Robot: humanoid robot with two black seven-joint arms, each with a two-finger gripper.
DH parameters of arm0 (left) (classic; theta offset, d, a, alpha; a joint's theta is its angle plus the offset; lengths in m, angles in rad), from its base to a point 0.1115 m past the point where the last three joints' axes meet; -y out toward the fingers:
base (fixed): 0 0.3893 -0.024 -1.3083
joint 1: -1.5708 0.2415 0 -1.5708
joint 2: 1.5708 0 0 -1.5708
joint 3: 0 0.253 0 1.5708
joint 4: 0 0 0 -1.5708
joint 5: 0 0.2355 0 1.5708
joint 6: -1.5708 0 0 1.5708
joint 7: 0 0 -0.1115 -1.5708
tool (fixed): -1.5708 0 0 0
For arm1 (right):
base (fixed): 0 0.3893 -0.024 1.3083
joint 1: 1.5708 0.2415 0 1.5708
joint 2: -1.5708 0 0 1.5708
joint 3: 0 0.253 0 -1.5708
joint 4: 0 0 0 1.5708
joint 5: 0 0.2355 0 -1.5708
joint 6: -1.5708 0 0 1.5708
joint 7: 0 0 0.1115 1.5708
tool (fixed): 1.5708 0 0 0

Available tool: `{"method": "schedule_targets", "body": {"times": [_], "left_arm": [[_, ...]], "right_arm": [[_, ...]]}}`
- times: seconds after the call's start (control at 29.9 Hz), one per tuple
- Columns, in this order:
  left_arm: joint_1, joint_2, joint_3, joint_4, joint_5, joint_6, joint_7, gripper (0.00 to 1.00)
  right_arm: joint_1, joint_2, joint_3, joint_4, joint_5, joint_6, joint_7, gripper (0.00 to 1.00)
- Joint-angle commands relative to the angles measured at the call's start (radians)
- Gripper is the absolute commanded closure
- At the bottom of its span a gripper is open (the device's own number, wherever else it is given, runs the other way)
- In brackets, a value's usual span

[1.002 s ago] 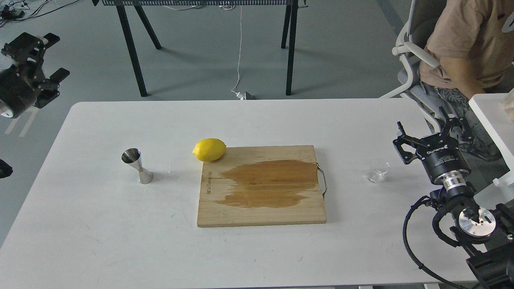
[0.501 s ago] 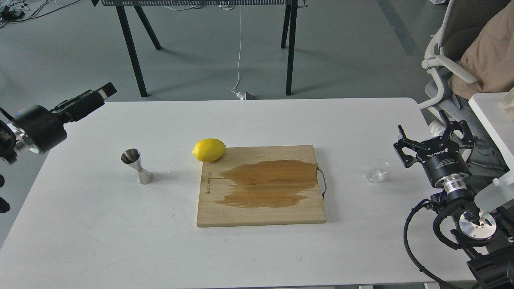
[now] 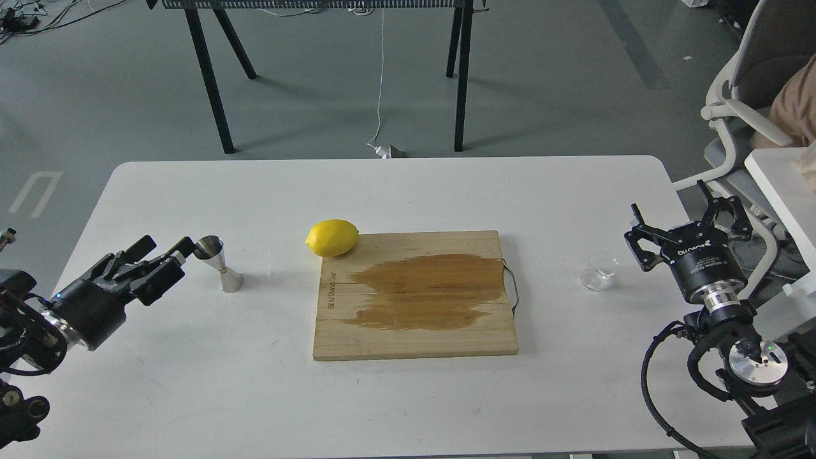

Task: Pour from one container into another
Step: 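Move the left gripper down toward the metal jigger, then close the left gripper around the metal jigger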

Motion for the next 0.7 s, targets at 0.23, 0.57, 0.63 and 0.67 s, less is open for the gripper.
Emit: {"method": "schedule_targets", "body": {"times": [0.23,0.57,0.63,0.67], "left_arm": [[0.008,-0.156,0.007,0.189,0.056,0.008,0.0,0.01],[-0.058,-0.228,0.054,0.292,0.061,0.003,0.0,0.01],[-0.077,-0.239,0.064,0.307,0.059,0.0,0.0,0.01],[-0.086,-0.246,0.068,0.317,0.059,-0.001,0.0,0.01]], "right_arm": [[-0.005,0.0,-0.003,0.004,0.0,0.0,-0.001,0.01],[-0.005,0.0,-0.006,0.007,0.0,0.0,-0.001,0.01],[-0.005,0.001,-0.007,0.007,0.0,0.0,0.0,0.01],[-0.005,0.0,-0.007,0.007,0.0,0.0,0.0,0.01]]}}
